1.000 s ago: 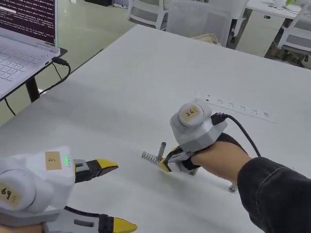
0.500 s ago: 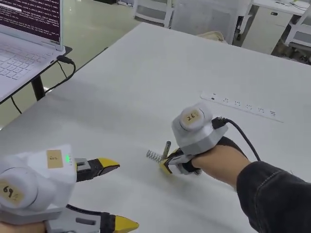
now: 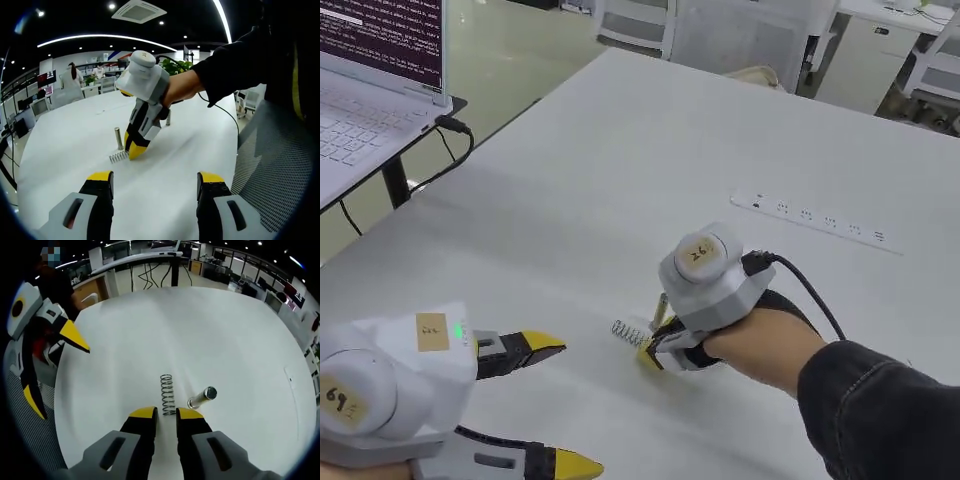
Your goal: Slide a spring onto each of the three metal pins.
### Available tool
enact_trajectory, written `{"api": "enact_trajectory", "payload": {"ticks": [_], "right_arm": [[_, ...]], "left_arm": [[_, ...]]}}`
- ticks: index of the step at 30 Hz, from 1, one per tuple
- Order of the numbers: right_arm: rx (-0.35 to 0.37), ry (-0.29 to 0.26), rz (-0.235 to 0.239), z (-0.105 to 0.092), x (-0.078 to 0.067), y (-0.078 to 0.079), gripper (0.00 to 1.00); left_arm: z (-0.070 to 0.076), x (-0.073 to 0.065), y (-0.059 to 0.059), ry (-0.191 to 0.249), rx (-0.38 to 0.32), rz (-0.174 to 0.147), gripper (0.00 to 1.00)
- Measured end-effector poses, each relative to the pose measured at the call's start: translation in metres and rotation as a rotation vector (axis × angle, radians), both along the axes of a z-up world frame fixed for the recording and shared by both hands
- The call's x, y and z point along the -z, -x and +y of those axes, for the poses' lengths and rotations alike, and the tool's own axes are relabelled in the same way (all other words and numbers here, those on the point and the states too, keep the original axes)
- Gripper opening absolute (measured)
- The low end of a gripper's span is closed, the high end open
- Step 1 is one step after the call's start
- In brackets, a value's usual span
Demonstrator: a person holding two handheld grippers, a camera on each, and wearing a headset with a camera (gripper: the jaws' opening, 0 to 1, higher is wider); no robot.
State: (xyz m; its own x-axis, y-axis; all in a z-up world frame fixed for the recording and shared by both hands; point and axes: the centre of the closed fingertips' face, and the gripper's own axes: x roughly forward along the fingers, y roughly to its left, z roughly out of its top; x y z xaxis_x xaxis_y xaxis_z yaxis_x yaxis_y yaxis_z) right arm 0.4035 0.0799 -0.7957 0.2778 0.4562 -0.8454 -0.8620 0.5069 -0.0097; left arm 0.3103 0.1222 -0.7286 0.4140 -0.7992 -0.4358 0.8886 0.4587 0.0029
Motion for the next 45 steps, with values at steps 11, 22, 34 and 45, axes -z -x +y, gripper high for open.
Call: {"api": "enact_trajectory", "payload": {"ticks": [11, 22, 34, 45], "right_arm": [[-0.049, 0.029, -0.028, 0.001, 0.001, 0.002, 0.09], [-0.081, 0.039, -0.025, -0.001, -0.007, 0.008, 0.08], [-0.163, 0.062, -0.023, -0.006, -0.041, 0.032, 0.08], [-0.224, 0.071, 0.017, -0.014, -0.059, 0.065, 0.08]], "left_arm": [[0.001, -0.001, 0.000, 0.003, -0.003, 0.000, 0.63], [0.001, -0.004, -0.003, 0.000, -0.004, -0.011, 0.63], [-0.002, -0.014, -0.009, -0.009, 0.013, -0.047, 0.61], [-0.009, -0.023, -0.008, -0.020, 0.043, -0.083, 0.55]]}}
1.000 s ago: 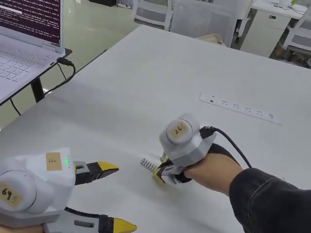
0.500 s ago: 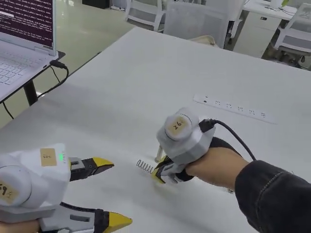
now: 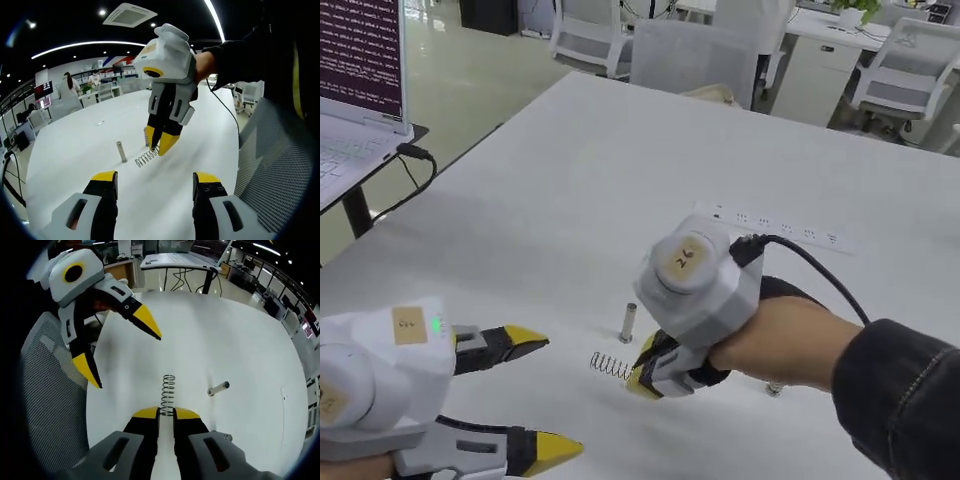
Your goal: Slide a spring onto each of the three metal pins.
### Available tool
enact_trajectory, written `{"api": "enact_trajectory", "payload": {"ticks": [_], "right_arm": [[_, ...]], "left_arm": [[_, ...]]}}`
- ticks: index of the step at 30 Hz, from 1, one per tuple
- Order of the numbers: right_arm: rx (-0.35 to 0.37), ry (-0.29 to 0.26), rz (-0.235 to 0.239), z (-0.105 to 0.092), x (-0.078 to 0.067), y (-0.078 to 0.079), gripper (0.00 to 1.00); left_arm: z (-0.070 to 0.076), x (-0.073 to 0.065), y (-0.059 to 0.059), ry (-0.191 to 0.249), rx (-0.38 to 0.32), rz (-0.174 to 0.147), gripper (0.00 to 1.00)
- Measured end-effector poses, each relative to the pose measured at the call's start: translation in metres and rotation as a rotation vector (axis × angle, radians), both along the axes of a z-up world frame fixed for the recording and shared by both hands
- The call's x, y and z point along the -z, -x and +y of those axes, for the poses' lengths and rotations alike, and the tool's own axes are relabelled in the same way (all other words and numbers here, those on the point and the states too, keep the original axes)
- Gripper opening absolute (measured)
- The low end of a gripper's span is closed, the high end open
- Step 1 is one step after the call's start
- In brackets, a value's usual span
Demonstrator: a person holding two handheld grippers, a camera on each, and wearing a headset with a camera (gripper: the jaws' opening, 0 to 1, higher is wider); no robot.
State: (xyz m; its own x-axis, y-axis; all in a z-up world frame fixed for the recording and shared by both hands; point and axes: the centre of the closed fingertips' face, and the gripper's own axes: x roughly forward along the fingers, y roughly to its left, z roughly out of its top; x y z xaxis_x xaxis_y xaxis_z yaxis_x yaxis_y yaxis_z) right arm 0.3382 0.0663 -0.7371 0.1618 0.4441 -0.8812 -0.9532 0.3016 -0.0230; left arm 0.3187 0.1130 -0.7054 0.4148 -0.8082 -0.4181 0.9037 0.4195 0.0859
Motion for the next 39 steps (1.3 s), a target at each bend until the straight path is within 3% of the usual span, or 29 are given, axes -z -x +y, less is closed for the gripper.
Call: {"api": "enact_trajectory", "payload": {"ticks": [16, 27, 39], "right_arm": [[-0.114, -0.002, 0.050, 0.005, -0.019, 0.038, 0.08], [-0.163, 0.013, 0.059, 0.004, -0.022, 0.048, 0.08], [-0.208, 0.024, 0.076, 0.007, -0.024, 0.058, 0.08]], "left_arm": [[-0.012, -0.004, 0.006, -0.010, 0.067, -0.040, 0.29], [-0.021, -0.004, 0.016, -0.033, 0.136, -0.072, 0.12], [-0.025, -0.001, 0.025, -0.059, 0.184, -0.090, 0.06]]}}
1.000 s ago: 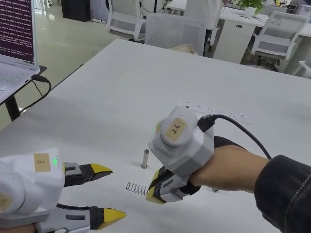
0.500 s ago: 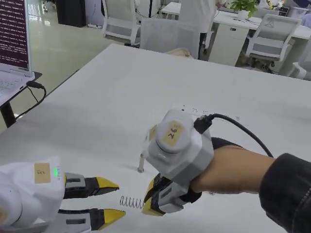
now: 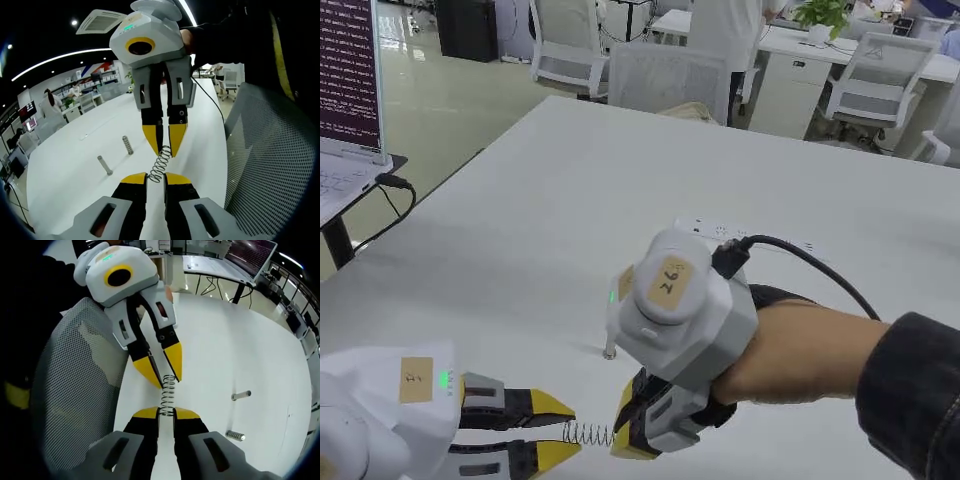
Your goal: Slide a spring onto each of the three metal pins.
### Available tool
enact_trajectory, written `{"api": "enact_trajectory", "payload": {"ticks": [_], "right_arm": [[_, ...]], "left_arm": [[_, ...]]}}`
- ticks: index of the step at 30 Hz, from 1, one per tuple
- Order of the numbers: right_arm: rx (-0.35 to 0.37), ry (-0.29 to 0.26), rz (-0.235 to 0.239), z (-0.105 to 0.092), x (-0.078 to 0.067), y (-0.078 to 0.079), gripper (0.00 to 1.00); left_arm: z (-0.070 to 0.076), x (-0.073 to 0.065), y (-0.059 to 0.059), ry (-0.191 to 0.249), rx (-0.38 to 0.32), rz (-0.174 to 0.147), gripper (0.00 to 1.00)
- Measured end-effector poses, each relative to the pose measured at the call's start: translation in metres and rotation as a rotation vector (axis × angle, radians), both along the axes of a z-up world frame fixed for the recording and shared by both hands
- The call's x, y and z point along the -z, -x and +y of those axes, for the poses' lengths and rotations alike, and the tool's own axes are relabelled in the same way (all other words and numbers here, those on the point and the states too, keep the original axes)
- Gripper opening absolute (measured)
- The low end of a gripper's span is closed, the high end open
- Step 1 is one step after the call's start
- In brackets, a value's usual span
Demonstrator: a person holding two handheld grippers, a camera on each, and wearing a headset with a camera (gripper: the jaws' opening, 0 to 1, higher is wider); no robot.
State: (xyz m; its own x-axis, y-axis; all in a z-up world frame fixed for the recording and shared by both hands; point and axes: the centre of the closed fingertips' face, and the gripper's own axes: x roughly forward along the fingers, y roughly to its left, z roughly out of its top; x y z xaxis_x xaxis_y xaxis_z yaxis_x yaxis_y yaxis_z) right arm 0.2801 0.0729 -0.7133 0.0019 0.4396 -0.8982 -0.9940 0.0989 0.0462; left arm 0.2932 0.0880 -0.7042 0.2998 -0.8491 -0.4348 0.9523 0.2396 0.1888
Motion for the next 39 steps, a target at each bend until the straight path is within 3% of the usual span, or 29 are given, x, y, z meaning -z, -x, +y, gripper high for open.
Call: {"api": "enact_trajectory", "payload": {"ticks": [22, 39], "right_arm": [[-0.020, -0.060, -0.059, 0.016, -0.031, -0.003, 0.08], [-0.037, -0.091, -0.069, 0.030, -0.038, -0.002, 0.08]], "left_arm": [[-0.002, 0.004, 0.000, 0.001, -0.007, 0.011, 0.03], [-0.006, 0.004, 0.002, 0.008, 0.003, 0.021, 0.03]]}}
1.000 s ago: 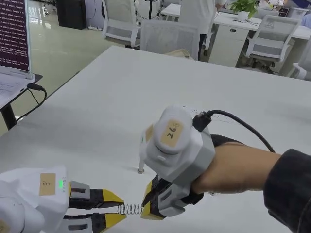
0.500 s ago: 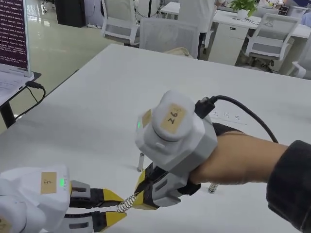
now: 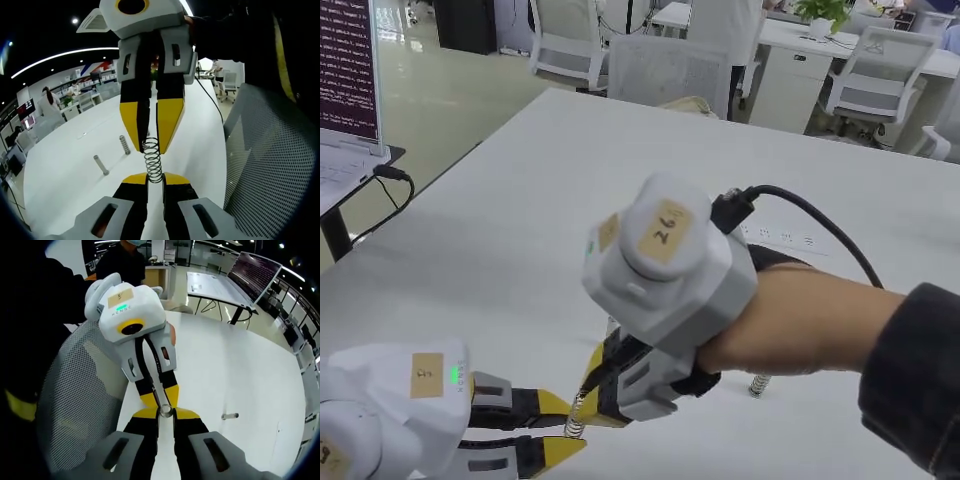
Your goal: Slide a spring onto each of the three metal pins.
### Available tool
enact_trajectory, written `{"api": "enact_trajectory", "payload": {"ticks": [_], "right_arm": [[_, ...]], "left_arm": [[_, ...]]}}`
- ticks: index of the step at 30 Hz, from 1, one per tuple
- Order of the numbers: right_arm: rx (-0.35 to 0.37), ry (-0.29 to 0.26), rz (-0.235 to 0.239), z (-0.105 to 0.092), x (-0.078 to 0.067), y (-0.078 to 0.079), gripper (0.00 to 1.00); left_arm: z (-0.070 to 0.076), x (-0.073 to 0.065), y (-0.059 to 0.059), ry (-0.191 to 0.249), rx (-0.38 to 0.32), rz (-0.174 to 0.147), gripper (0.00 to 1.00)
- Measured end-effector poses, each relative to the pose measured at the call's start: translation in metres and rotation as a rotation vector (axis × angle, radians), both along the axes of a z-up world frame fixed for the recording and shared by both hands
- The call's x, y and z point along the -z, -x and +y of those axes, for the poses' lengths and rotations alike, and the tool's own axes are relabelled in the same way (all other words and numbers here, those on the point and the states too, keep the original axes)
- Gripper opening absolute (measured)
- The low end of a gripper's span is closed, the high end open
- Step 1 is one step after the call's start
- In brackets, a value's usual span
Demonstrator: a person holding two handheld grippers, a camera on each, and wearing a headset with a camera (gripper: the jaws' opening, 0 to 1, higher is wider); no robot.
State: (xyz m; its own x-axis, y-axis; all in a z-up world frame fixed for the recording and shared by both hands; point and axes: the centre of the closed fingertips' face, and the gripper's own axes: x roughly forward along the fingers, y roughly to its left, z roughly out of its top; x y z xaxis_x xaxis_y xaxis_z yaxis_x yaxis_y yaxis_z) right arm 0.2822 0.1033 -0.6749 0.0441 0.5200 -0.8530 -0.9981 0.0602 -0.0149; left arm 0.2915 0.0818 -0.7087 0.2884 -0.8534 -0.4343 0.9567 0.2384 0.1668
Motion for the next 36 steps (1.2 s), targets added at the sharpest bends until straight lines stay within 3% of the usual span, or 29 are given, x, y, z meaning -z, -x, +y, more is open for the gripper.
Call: {"api": "enact_trajectory", "payload": {"ticks": [23, 36], "right_arm": [[0.005, 0.008, 0.007, -0.001, 0.003, -0.001, 0.08], [0.031, 0.021, 0.008, -0.010, 0.003, -0.009, 0.08]], "left_arm": [[-0.006, 0.002, 0.000, 0.004, 0.011, 0.015, 0.04], [0.003, 0.002, -0.006, 0.033, -0.046, 0.050, 0.19]]}}
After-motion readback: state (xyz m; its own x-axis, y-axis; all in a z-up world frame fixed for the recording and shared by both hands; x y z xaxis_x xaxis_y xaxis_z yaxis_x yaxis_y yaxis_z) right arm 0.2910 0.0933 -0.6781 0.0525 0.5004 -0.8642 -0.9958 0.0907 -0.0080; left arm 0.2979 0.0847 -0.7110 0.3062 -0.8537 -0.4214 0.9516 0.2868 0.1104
